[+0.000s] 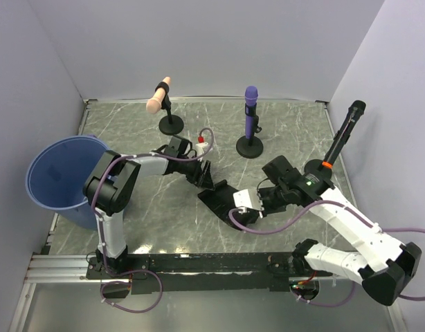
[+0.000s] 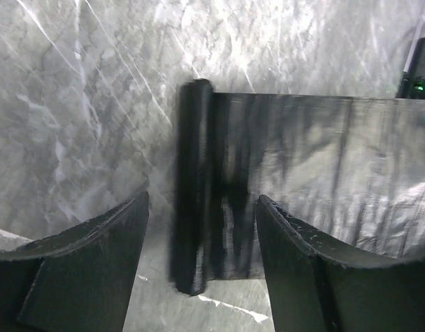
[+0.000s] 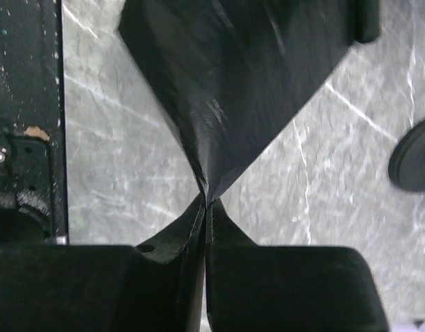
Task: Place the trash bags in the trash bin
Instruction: Unfold the trash bag at the center of the board.
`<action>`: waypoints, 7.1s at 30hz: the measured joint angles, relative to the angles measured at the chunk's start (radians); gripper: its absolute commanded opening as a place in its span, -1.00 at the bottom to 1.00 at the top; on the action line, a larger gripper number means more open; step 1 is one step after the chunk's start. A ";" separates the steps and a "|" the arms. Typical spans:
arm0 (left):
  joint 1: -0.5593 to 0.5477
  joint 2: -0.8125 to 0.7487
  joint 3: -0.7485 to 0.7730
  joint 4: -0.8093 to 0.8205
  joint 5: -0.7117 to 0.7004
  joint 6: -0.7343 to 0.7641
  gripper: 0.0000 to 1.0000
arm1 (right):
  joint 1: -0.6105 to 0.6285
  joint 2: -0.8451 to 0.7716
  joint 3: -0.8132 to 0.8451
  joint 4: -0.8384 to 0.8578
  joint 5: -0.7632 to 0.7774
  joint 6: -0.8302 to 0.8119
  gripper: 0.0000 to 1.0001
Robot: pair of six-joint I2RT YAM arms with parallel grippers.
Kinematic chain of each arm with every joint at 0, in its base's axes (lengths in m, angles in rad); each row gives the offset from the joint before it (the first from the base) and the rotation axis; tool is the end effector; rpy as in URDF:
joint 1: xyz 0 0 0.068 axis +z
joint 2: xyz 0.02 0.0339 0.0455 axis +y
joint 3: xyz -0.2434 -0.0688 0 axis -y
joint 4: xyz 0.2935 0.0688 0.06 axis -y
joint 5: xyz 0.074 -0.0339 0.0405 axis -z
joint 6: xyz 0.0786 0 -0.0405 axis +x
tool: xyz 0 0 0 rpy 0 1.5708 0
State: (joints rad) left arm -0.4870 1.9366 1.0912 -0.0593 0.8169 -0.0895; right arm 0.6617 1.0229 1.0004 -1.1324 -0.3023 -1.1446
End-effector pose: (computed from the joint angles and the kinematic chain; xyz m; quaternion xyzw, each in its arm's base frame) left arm 0.3493 -0.2498 0.0605 0.2985 0.8246 -0.4452 0.1809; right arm 0.1814 0.1710 0.2383 -0.7789 0.5745 0.0943 0.2334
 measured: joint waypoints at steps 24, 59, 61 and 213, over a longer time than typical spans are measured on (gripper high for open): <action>-0.158 0.058 0.164 -0.168 -0.096 0.125 0.60 | -0.203 -0.178 0.056 -0.164 0.185 0.161 -1.00; -0.241 0.143 0.275 -0.227 -0.072 0.100 0.39 | -0.282 -0.147 0.370 -0.130 0.165 0.282 -1.00; -0.270 0.134 0.275 -0.224 -0.116 0.084 0.39 | -0.283 -0.196 0.315 -0.151 0.182 0.274 -1.00; 0.103 -0.198 -0.153 -0.186 -0.298 -0.185 0.07 | -0.132 0.470 0.564 -0.205 -0.389 0.318 -1.00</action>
State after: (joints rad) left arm -0.3836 1.7386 0.9386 -0.2455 0.5190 -0.2749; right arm 0.5293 1.4929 1.5642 -1.3376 -0.6914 -0.8268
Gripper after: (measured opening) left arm 0.532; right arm 0.008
